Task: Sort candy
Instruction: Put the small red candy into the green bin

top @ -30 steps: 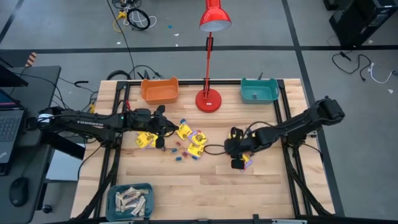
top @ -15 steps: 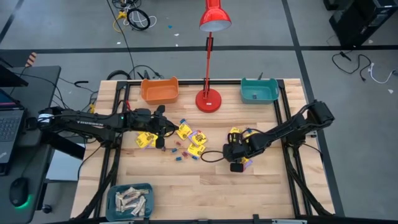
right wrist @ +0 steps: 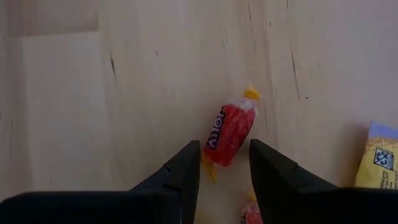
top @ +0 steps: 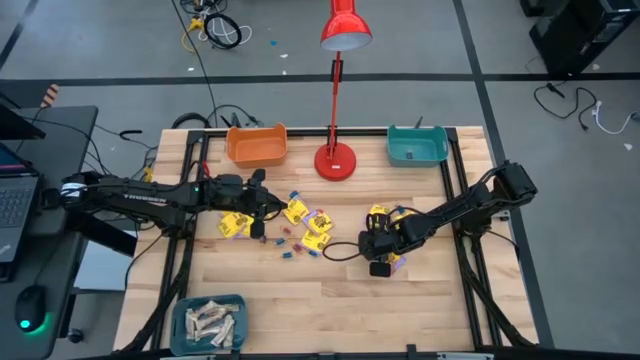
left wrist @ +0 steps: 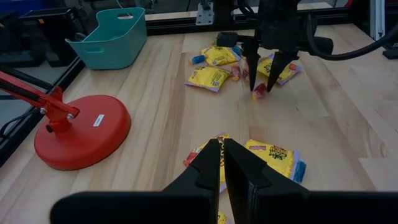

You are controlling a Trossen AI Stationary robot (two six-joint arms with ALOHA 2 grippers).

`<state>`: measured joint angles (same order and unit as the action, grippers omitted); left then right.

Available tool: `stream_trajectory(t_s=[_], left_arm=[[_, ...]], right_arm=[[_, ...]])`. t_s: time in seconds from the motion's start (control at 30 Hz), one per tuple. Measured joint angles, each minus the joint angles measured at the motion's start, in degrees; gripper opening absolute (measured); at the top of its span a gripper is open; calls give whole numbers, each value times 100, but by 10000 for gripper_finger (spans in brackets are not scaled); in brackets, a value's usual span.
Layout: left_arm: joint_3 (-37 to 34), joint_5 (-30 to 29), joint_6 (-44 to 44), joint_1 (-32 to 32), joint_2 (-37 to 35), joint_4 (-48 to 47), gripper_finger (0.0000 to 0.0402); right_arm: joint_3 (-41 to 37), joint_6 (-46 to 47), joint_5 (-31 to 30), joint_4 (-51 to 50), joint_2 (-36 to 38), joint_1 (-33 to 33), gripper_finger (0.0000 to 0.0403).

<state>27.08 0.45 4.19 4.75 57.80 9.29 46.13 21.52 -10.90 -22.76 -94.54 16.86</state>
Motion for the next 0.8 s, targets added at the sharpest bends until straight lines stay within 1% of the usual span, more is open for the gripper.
stream_trajectory(t_s=[0.17, 0.53, 0.8], left_arm=[[1, 0, 0, 0, 0, -1, 23], [1, 0, 0, 0, 0, -3, 23], [1, 0, 0, 0, 0, -3, 23]], right_arm=[[0, 0, 2, 0, 0, 0, 106], [0, 0, 2, -7, 0, 0, 38], [0, 0, 2, -4, 0, -10, 33]])
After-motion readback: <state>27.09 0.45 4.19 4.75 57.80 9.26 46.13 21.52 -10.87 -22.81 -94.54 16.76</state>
